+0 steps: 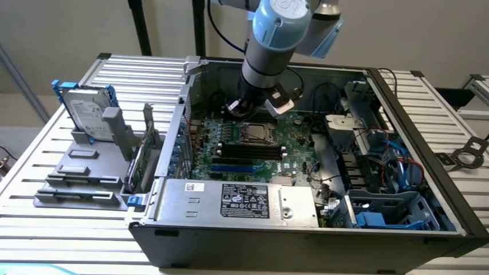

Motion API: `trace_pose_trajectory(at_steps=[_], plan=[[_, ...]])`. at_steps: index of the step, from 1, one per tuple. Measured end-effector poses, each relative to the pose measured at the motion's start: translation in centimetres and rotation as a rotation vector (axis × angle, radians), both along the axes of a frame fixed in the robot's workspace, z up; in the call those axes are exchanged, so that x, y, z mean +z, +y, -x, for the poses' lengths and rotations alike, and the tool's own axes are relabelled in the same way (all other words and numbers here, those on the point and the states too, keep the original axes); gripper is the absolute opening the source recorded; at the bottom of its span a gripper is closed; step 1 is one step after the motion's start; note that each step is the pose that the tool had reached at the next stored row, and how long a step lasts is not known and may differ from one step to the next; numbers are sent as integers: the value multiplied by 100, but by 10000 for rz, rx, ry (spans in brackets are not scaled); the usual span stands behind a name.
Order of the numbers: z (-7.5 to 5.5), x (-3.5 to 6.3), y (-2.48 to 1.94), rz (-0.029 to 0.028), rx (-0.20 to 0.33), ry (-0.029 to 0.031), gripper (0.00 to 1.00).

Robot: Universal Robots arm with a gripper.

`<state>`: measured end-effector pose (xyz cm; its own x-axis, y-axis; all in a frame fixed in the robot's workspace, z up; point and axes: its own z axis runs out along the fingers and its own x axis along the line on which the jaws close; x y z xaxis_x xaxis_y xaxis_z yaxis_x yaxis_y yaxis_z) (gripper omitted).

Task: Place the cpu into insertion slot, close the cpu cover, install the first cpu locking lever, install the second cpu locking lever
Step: 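Install the first cpu locking lever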

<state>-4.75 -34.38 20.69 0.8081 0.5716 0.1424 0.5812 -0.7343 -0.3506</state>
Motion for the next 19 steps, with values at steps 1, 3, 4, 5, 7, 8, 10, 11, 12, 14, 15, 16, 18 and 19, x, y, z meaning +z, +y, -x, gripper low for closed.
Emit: trace_pose_trajectory(at_steps=[1, 3, 4, 5, 7, 8, 10, 11, 12, 14, 15, 16, 18, 19], plan=[[1, -4, 16, 27, 1, -3, 11], [4, -7, 53, 80, 0, -5, 11], [5, -7, 66, 107, 0, -5, 11], [5, -8, 68, 127, 1, -5, 11], [5, -8, 67, 157, 2, -4, 11], [5, -7, 67, 170, 1, -4, 11], [5, -8, 67, 201, 1, -5, 11], [5, -8, 67, 222, 1, -5, 11], [5, -8, 67, 239, 1, -4, 11], [5, -15, 67, 256, 2, -4, 11], [5, -20, 67, 267, 3, -5, 11], [5, -28, 67, 278, 4, -4, 11], [5, -52, 67, 291, 9, -4, 11], [5, -63, 67, 296, 11, -4, 11]])
